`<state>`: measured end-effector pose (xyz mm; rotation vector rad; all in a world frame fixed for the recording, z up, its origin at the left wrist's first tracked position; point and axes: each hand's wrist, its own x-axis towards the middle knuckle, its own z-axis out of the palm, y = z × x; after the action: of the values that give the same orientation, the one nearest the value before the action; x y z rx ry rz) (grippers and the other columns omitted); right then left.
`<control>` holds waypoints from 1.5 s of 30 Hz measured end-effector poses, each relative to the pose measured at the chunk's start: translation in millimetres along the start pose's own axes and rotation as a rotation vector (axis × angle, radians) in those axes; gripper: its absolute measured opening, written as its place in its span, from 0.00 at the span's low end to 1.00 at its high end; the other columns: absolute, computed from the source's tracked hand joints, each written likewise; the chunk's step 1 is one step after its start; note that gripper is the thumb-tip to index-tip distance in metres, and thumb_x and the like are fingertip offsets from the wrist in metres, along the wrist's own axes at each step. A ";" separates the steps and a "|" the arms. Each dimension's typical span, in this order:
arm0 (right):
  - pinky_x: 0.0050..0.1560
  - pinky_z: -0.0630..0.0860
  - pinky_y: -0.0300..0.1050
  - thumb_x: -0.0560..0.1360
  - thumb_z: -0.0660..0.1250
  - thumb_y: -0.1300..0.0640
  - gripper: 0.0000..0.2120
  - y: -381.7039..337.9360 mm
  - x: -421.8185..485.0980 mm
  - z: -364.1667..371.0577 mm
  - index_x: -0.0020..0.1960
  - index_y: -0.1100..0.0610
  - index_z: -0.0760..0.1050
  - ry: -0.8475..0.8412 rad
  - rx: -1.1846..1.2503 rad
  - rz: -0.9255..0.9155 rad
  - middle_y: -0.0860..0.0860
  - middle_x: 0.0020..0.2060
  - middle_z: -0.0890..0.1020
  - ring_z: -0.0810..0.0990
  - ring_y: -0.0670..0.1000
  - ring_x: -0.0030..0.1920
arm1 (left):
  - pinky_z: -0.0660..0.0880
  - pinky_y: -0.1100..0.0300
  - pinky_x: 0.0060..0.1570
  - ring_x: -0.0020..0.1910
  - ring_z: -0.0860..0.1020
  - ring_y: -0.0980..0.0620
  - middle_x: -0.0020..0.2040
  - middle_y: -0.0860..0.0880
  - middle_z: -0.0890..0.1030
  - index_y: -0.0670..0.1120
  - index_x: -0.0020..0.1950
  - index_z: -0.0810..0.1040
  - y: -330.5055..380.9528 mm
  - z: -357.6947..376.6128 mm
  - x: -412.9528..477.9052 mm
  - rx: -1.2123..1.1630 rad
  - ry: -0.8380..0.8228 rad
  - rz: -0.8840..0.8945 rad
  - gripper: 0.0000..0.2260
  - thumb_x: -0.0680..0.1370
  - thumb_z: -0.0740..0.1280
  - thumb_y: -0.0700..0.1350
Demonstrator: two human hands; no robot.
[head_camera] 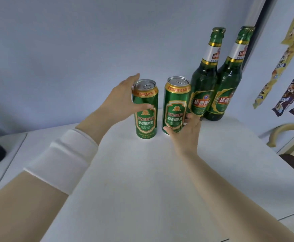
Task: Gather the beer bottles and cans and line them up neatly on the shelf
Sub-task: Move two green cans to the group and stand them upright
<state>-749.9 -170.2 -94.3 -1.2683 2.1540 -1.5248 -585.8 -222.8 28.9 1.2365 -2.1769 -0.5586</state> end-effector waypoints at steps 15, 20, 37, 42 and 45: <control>0.54 0.71 0.45 0.63 0.77 0.61 0.31 2.3 16.1 0.0 0.61 0.64 0.66 0.129 -0.020 -0.007 0.60 0.59 0.70 0.71 0.58 0.58 | 0.67 0.58 0.62 0.65 0.71 0.47 0.67 0.45 0.71 0.43 0.70 0.63 21.3 24.5 30.1 0.035 0.065 0.006 0.35 0.68 0.75 0.47; 0.55 0.71 0.46 0.63 0.76 0.63 0.31 1.0 16.0 1.5 0.61 0.65 0.66 0.126 -0.019 -0.006 0.61 0.59 0.70 0.71 0.59 0.58 | 0.67 0.57 0.62 0.66 0.69 0.47 0.68 0.44 0.70 0.42 0.70 0.63 21.8 27.0 32.3 0.021 0.056 -0.003 0.34 0.68 0.74 0.46; 0.65 0.65 0.50 0.76 0.61 0.49 0.26 -32.5 -48.3 -29.8 0.69 0.61 0.60 -0.215 -0.724 -0.176 0.59 0.66 0.66 0.64 0.59 0.67 | 0.56 0.47 0.72 0.75 0.55 0.41 0.77 0.40 0.52 0.41 0.75 0.47 -21.8 35.2 -41.3 0.448 -0.220 -0.108 0.33 0.78 0.61 0.50; 0.72 0.58 0.52 0.78 0.57 0.48 0.27 -59.6 -79.6 -35.4 0.72 0.59 0.58 -0.472 -0.937 -0.344 0.59 0.70 0.63 0.59 0.59 0.72 | 0.53 0.43 0.71 0.74 0.56 0.41 0.75 0.41 0.57 0.42 0.73 0.58 -38.8 13.6 -86.7 0.701 -0.327 -0.083 0.25 0.79 0.59 0.50; 0.72 0.57 0.54 0.77 0.57 0.47 0.27 -87.7 -107.0 -32.8 0.72 0.60 0.58 -0.543 -0.992 -0.427 0.59 0.70 0.64 0.59 0.60 0.72 | 0.53 0.43 0.71 0.73 0.59 0.41 0.73 0.42 0.62 0.43 0.72 0.60 -39.2 -12.0 -127.3 0.702 -0.305 -0.117 0.24 0.79 0.58 0.51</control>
<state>-659.2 -77.3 -36.4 -2.1887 2.3375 0.0123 -500.7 -132.0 -20.0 1.7287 -2.6898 0.0004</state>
